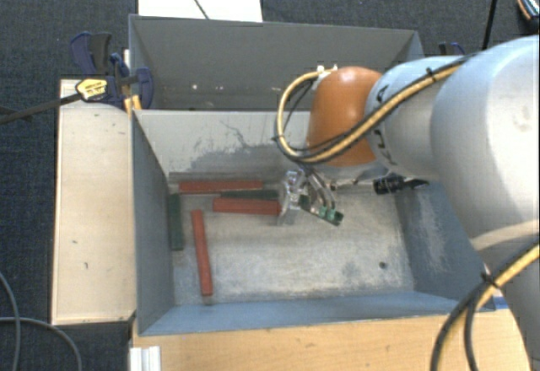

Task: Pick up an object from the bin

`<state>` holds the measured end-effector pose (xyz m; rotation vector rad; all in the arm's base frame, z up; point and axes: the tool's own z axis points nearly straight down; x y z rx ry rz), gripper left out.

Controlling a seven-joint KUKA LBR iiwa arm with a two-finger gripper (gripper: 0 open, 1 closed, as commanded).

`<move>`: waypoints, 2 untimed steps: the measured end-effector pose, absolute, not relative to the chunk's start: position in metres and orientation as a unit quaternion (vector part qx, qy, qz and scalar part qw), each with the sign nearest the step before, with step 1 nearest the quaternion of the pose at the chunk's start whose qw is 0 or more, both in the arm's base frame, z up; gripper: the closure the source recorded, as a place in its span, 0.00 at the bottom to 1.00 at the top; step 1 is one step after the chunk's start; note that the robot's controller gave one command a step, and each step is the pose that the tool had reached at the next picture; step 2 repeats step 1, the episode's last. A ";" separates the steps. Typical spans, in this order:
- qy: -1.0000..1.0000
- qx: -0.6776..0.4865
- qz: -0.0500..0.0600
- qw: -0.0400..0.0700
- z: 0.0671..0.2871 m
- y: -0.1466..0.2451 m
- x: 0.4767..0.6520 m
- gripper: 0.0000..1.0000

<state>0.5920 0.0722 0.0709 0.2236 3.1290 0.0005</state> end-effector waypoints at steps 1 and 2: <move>0.997 0.081 0.001 0.005 0.203 0.067 0.569 1.00; 0.997 0.081 0.001 0.005 0.203 0.067 0.569 1.00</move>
Offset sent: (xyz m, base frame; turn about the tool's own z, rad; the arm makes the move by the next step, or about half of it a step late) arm -0.0254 -0.0047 0.1267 0.0257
